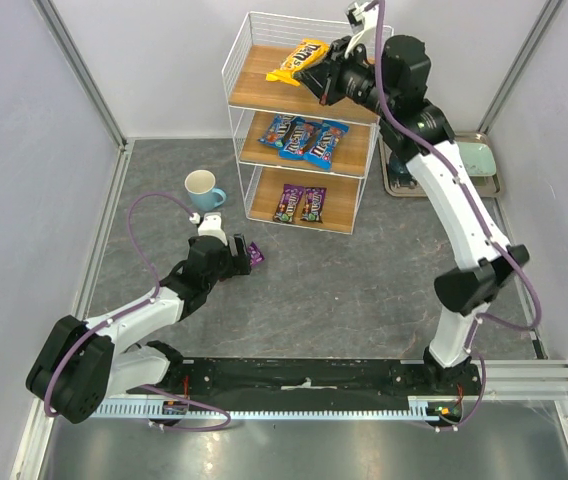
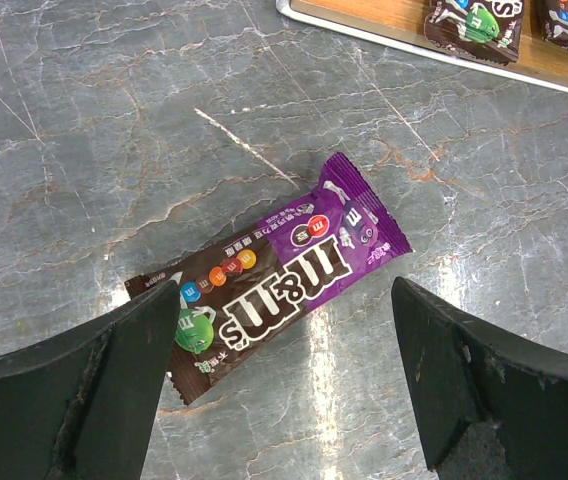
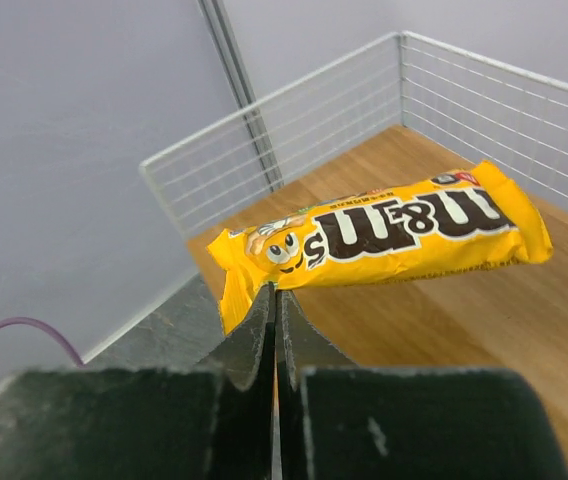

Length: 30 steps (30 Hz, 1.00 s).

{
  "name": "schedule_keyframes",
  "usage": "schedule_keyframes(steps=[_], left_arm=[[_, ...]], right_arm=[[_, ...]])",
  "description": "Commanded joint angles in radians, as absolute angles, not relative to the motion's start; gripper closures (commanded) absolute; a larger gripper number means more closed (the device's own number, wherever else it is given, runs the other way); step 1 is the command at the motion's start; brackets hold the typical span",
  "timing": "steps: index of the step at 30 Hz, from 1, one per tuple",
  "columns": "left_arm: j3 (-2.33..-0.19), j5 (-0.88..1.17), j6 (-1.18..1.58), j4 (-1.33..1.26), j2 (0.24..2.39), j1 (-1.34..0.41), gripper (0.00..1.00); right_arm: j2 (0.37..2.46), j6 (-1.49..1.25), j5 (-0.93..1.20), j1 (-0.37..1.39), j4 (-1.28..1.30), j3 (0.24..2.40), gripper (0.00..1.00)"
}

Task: Place and organize the candy bags onto the shelf

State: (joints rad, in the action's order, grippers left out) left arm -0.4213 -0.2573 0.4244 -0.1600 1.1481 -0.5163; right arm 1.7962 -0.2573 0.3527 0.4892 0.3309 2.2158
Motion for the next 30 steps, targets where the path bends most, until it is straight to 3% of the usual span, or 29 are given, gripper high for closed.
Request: schedule_keyframes(steps=[1, 8, 23, 26, 27, 30], left_arm=[[-0.42, -0.255, 0.425, -0.207, 1.146, -0.508, 0.07], [-0.42, -0.25, 0.423, -0.209, 1.146, -0.506, 0.07], [-0.422, -0.236, 0.423, -0.21, 1.147, -0.506, 0.08], [-0.419, -0.239, 0.422, -0.21, 1.141, -0.506, 0.08], [-0.417, -0.241, 0.422, -0.21, 1.141, -0.506, 0.08], [-0.417, -0.239, 0.422, -0.21, 1.141, -0.505, 0.08]], right_arm=[[1.903, -0.296, 0.511, 0.445, 0.295, 2.335, 1.0], [2.002, -0.339, 0.555, 0.436, 0.264, 2.413, 1.0], [1.894, -0.285, 0.528, 0.434, 0.258, 2.261, 1.0], [1.887, -0.285, 0.515, 0.434, 0.255, 2.246, 0.76], [1.884, -0.284, 0.514, 0.436, 0.253, 2.244, 0.64], [1.87, -0.281, 0.503, 0.434, 0.238, 2.238, 0.48]])
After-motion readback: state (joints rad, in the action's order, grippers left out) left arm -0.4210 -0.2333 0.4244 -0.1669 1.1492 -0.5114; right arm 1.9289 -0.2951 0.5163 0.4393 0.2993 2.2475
